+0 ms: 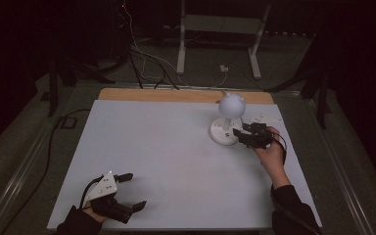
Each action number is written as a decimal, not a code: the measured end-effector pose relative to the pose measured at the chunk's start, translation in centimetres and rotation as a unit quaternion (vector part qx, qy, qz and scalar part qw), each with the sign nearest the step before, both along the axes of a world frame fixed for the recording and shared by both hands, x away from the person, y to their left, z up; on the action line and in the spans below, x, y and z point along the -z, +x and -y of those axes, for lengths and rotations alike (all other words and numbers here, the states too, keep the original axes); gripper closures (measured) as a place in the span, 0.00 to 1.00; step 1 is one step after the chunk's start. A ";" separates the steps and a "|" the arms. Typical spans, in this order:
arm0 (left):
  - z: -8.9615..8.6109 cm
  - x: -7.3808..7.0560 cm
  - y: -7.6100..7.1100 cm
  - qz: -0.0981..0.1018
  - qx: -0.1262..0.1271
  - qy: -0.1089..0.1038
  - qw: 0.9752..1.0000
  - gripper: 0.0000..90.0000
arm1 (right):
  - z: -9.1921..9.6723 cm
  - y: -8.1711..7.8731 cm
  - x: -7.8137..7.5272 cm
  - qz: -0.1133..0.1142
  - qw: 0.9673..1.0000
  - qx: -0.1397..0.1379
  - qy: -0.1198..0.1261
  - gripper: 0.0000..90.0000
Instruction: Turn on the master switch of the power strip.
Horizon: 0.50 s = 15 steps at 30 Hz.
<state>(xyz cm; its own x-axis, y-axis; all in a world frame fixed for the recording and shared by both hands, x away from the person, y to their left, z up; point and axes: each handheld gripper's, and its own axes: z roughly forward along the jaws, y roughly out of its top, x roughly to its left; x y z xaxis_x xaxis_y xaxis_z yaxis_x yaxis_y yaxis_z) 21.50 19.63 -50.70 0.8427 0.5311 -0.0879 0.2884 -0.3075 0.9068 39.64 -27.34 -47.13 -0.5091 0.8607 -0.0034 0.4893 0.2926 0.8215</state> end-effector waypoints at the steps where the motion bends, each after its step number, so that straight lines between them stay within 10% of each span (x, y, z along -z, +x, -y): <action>1: 0.0 0.0 0.0 0.000 0.000 0.000 1.000 0.00 | 0.0 -0.1 -0.1 -0.001 1.000 -0.003 0.004 0.39; 9: 0.0 0.0 0.0 0.000 0.000 0.000 1.000 0.00 | -0.2 -1.8 -0.3 -0.010 0.999 -0.030 -0.008 0.00; 15: 0.0 0.0 0.0 0.001 0.001 0.000 1.000 0.00 | -0.4 -2.7 -0.2 -0.026 0.997 -0.075 0.013 0.00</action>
<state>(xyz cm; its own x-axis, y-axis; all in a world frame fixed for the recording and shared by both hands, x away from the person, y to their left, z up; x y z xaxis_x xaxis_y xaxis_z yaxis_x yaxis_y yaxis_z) 21.48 19.62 -50.68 0.8435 0.5302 -0.0860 0.2864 -0.3085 0.9071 36.90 -26.93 -46.89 -0.6303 0.7749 0.0467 0.4835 0.3448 0.8046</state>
